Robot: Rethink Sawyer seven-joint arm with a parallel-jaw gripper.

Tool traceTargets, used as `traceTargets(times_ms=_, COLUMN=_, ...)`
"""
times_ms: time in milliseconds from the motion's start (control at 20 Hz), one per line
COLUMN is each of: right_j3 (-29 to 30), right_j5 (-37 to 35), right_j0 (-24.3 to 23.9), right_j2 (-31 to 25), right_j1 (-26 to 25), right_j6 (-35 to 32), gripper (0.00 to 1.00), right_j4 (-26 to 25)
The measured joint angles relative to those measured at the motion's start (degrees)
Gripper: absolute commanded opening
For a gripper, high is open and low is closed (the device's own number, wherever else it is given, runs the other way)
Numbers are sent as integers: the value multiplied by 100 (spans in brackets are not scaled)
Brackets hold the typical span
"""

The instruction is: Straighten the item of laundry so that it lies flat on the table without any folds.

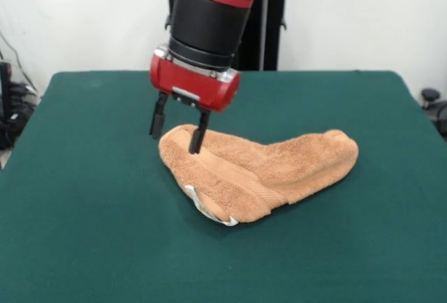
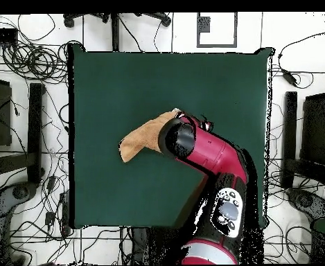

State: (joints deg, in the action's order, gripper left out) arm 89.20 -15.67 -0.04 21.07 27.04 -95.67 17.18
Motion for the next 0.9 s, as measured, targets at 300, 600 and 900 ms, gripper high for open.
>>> traceTargets(times_ms=300, right_j3=25, right_j5=0, right_j0=345, right_j2=26, right_j1=-90, right_j6=-4, gripper=100, right_j4=141)
traceTargets(times_ms=600, right_j3=26, right_j5=0, right_j0=735, right_j2=161, right_j1=-294, right_j6=-101, gripper=100, right_j4=353)
traceTargets(times_ms=900, right_j3=95, right_j5=-1, right_j0=1018, right_j2=393, right_j1=-528, right_j6=-649, gripper=100, right_j4=721)
